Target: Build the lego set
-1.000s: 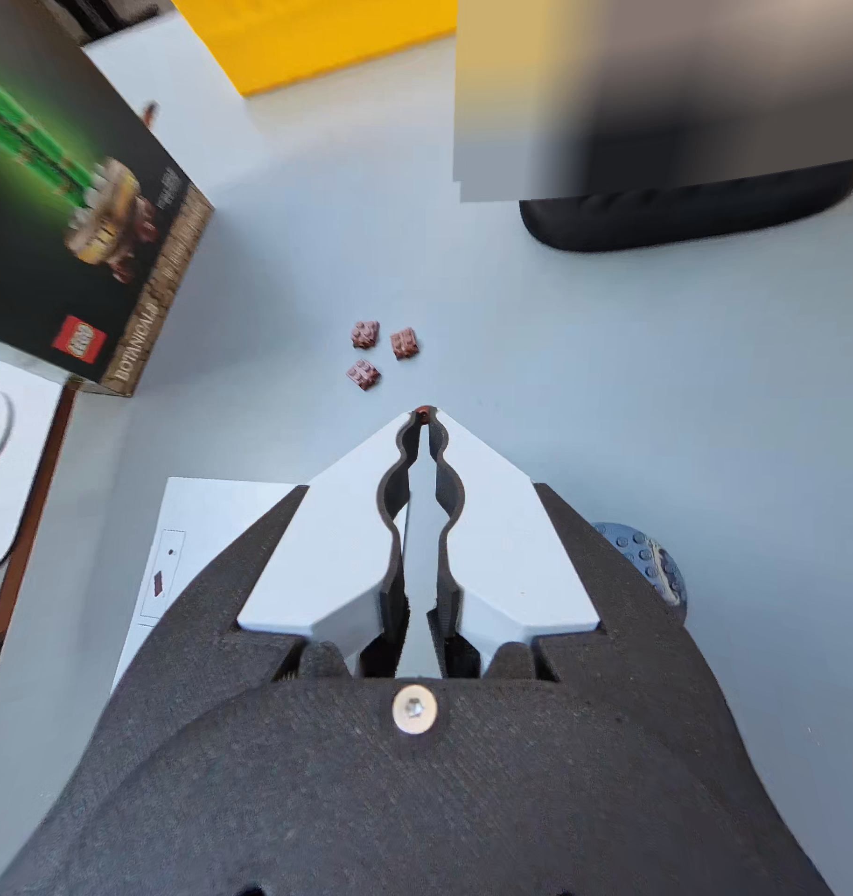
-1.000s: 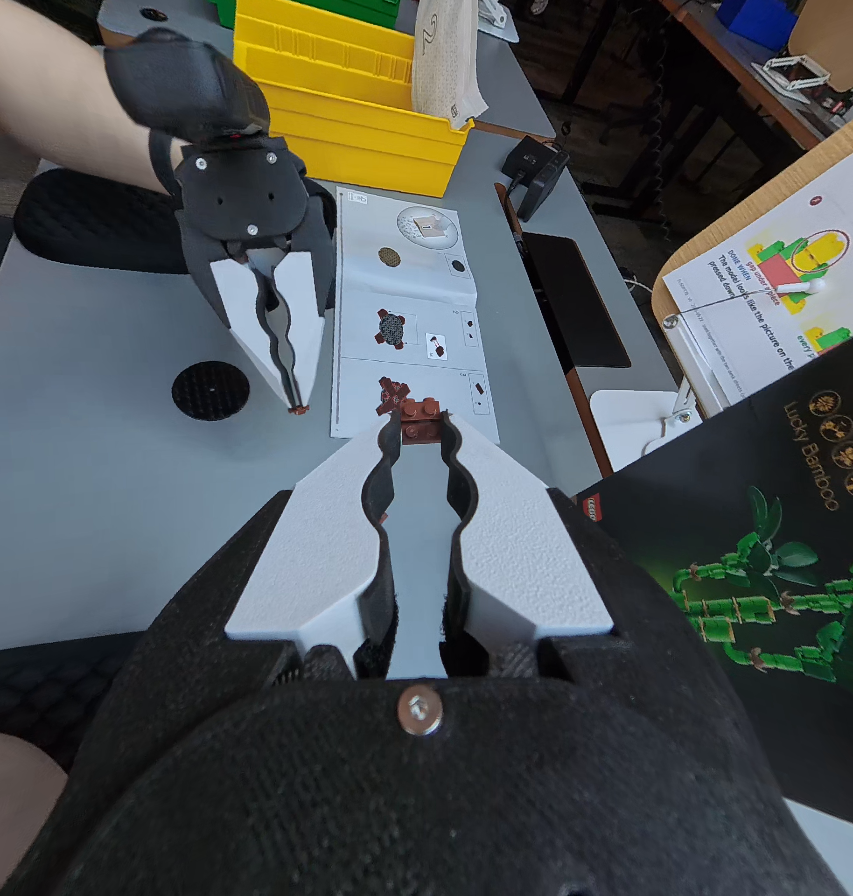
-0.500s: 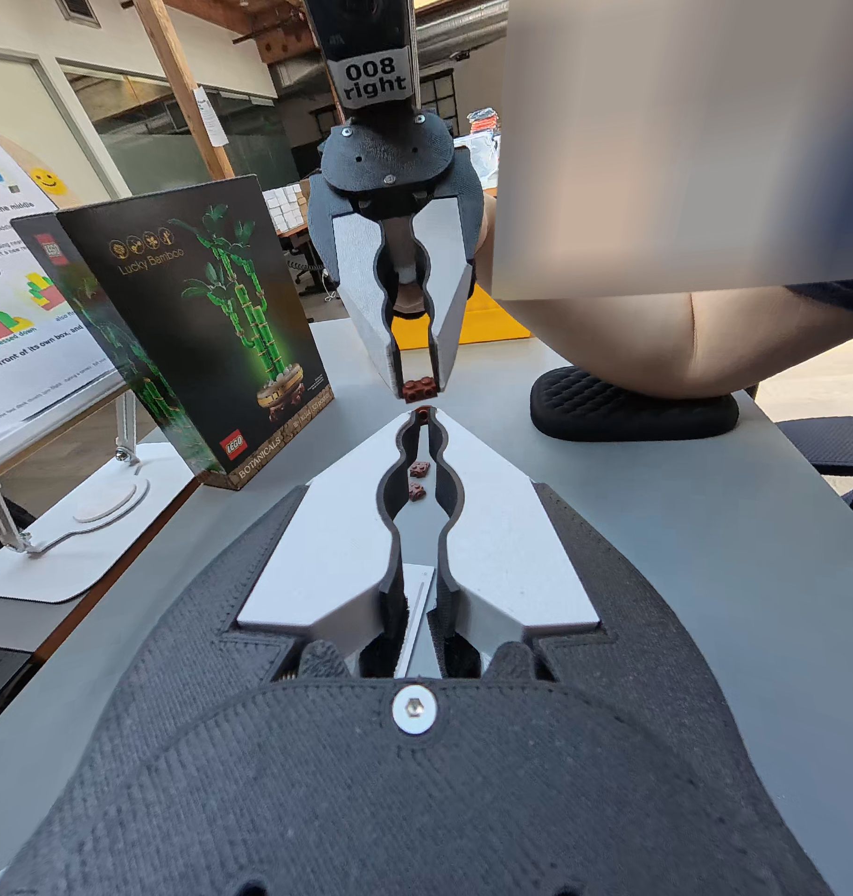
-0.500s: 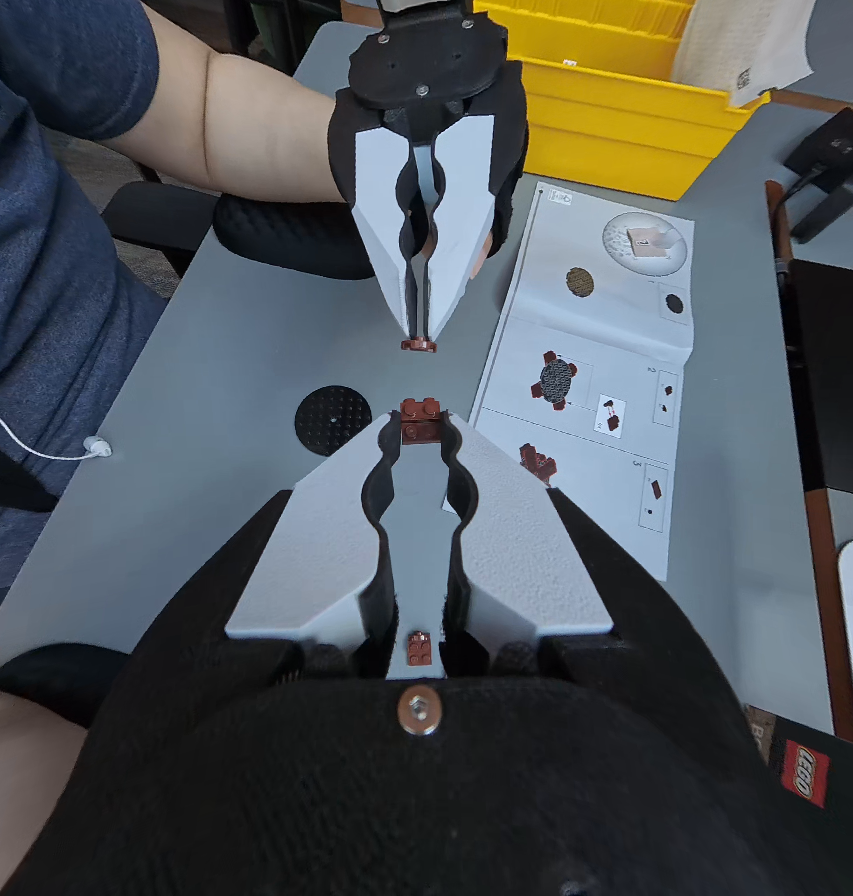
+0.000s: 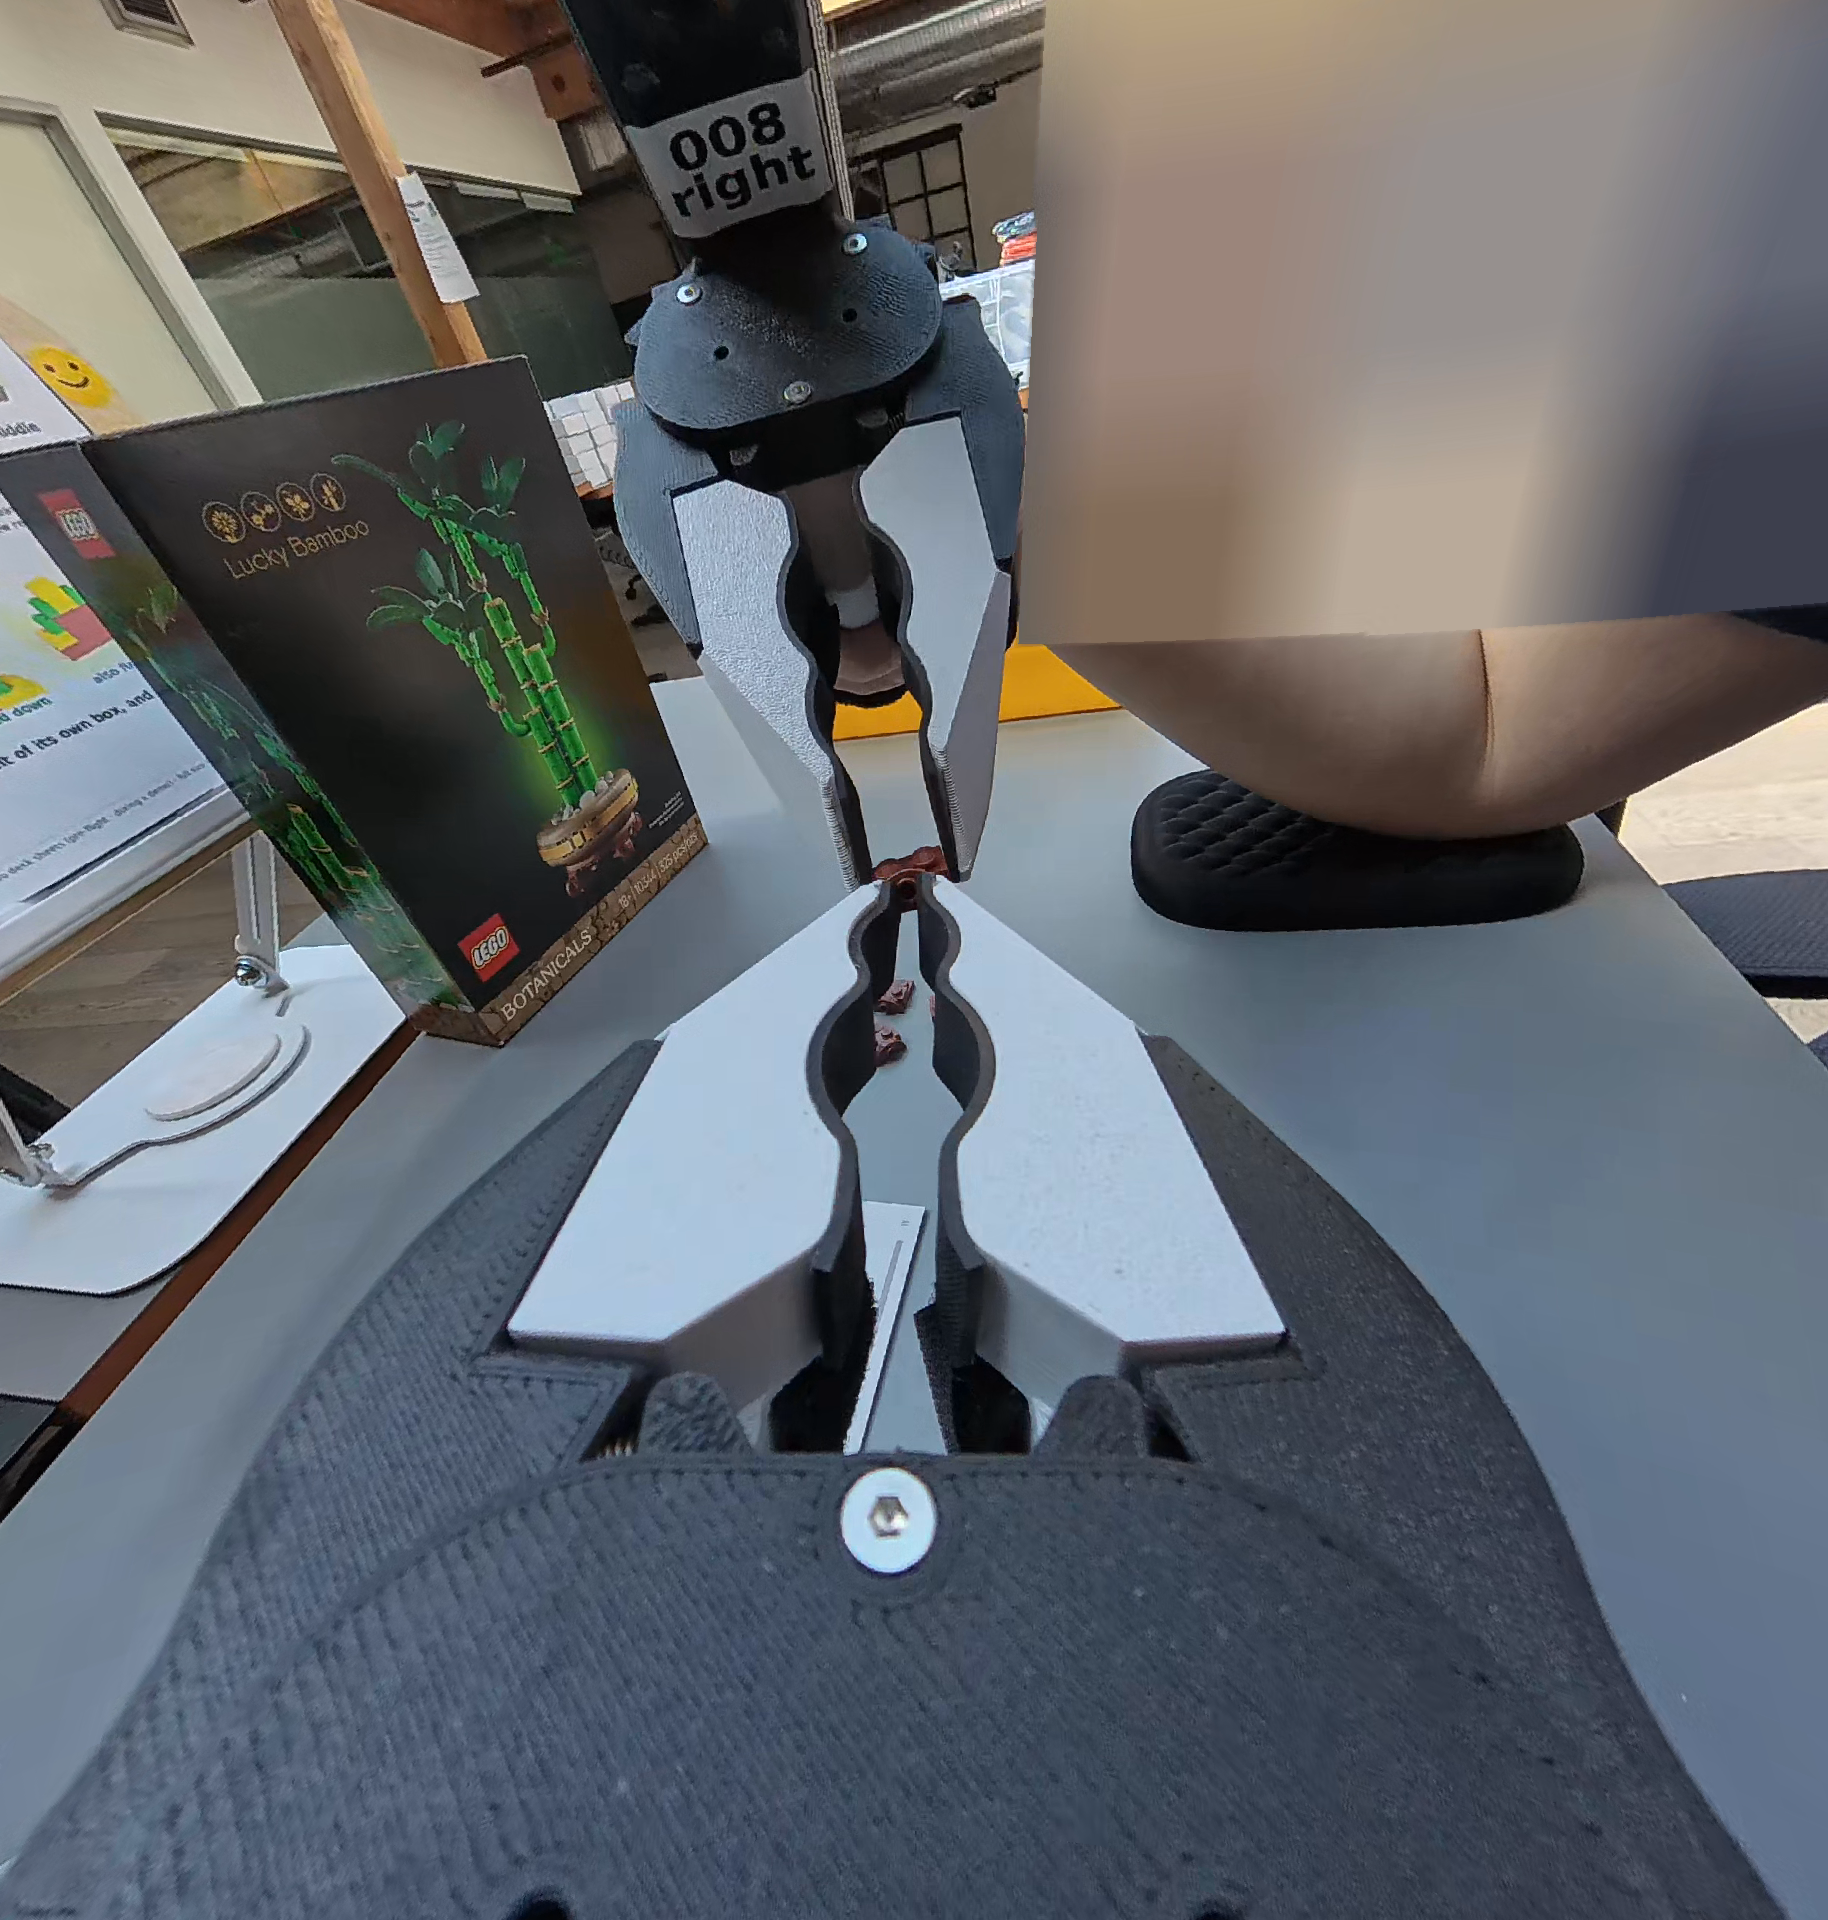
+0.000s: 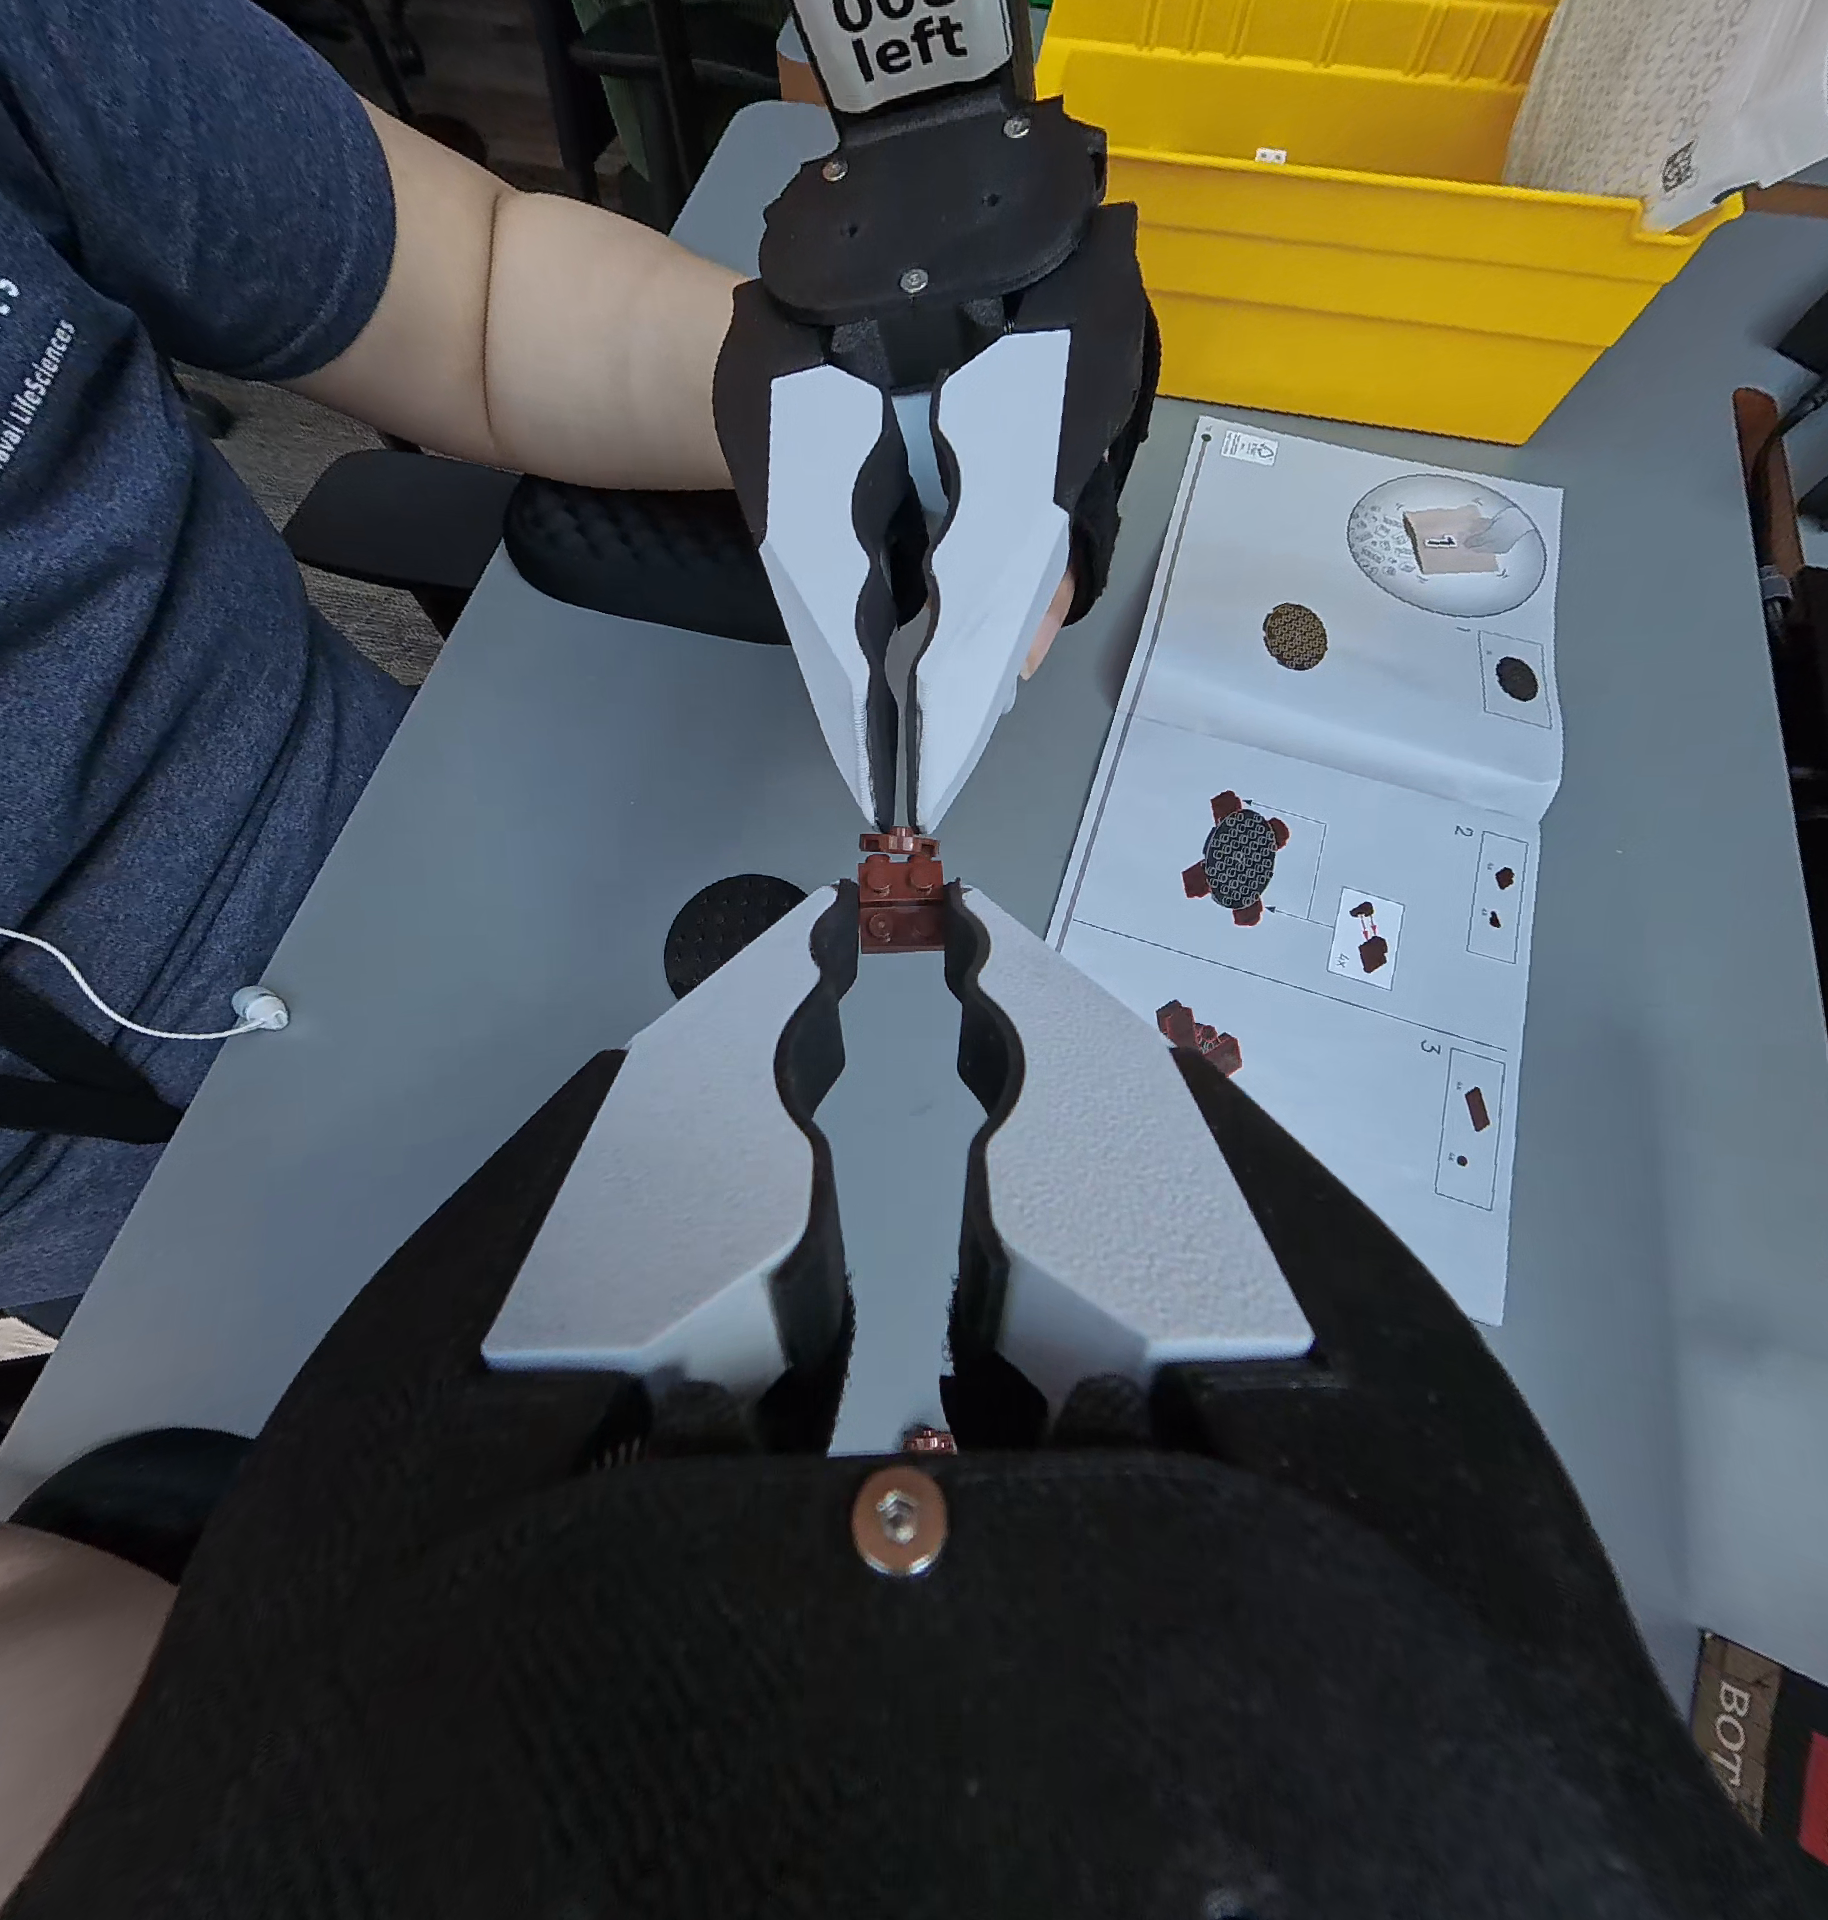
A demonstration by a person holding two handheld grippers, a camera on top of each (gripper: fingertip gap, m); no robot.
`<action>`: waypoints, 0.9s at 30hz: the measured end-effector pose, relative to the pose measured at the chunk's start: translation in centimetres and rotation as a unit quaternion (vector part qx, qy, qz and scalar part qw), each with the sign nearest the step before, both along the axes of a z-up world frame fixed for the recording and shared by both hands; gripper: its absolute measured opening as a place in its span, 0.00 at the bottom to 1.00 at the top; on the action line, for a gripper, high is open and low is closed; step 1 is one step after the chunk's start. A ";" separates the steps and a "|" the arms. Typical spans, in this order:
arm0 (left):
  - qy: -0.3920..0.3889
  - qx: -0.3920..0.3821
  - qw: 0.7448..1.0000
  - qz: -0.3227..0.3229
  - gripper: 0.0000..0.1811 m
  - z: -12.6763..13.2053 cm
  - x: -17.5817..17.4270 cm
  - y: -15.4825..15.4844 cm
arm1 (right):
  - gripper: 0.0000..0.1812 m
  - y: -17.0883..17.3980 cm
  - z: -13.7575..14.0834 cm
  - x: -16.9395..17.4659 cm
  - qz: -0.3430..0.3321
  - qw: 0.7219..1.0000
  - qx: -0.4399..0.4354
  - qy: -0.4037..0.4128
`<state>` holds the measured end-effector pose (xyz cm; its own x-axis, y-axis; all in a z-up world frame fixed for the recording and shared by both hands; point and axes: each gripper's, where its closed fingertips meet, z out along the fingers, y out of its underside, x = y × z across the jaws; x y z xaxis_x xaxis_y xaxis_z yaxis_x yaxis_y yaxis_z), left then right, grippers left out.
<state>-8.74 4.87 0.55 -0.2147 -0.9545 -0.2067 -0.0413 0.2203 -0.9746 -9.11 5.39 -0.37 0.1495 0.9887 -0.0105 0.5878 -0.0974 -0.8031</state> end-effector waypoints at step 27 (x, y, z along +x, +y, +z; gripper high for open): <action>-0.101 -0.011 0.994 0.030 0.00 3.9 -1.1 0.5 | 0.08 0.5 3.9 -1.0 -0.014 0.988 -0.073 0.133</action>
<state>-9.89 5.34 4.42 -0.1134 -0.9691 -0.2190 0.1425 0.2023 -0.9689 -10.07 5.86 3.50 0.1492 0.9694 -0.1947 0.3535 -0.2362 -0.9051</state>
